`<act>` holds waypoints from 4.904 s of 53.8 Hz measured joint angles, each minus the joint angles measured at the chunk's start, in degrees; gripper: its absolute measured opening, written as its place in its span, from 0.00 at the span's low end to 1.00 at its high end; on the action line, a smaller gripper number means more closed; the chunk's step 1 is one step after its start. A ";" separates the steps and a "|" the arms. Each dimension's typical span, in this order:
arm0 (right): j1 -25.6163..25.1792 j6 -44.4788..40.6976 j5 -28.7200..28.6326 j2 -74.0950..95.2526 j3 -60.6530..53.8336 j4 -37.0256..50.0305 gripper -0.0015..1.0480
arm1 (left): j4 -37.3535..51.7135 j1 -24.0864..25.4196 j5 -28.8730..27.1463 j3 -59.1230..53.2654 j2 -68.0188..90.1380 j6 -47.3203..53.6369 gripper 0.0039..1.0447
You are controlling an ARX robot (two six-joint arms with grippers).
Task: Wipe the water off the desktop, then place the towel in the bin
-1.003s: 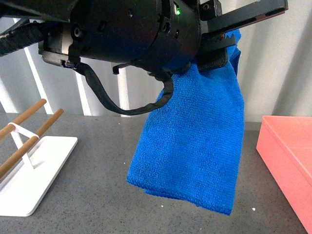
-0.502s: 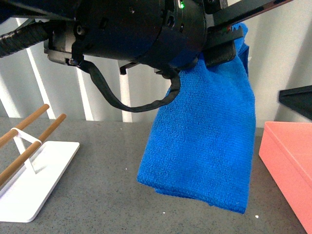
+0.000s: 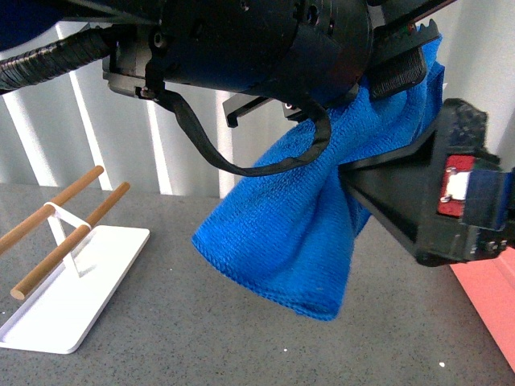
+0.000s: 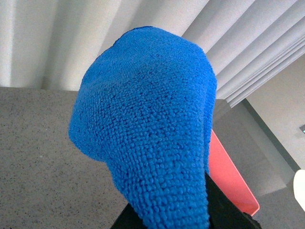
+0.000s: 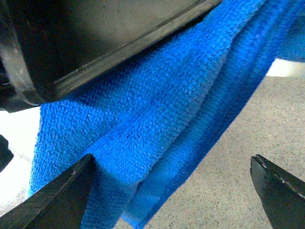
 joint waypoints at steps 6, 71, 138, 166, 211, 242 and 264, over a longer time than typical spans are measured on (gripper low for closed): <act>1.42 0.00 0.63 1.27 0.72 0.59 0.91 | -0.07 -0.02 0.04 0.00 0.00 -0.35 0.06; -6.88 0.42 0.31 -4.83 2.95 -6.32 0.04 | -3.23 20.94 10.64 -7.17 -3.85 2.12 0.87; -5.88 0.72 2.67 -2.75 4.28 -9.40 0.04 | 15.34 50.77 6.97 -59.23 -51.47 29.11 0.03; -5.70 -0.44 4.20 -3.15 5.68 -12.81 0.04 | 1.20 38.14 -5.40 -61.81 -70.23 28.70 0.03; -0.87 -2.60 10.16 -3.41 9.16 -18.58 0.04 | -19.96 37.53 -5.57 -61.81 -90.60 28.70 0.03; 1.86 6.54 19.17 15.98 24.00 -33.20 0.04 | -25.09 37.53 -5.57 -61.81 -96.61 28.65 0.43; 3.23 16.11 23.76 37.90 27.58 -34.27 0.04 | -25.09 37.53 -5.57 -61.81 -96.61 28.65 0.93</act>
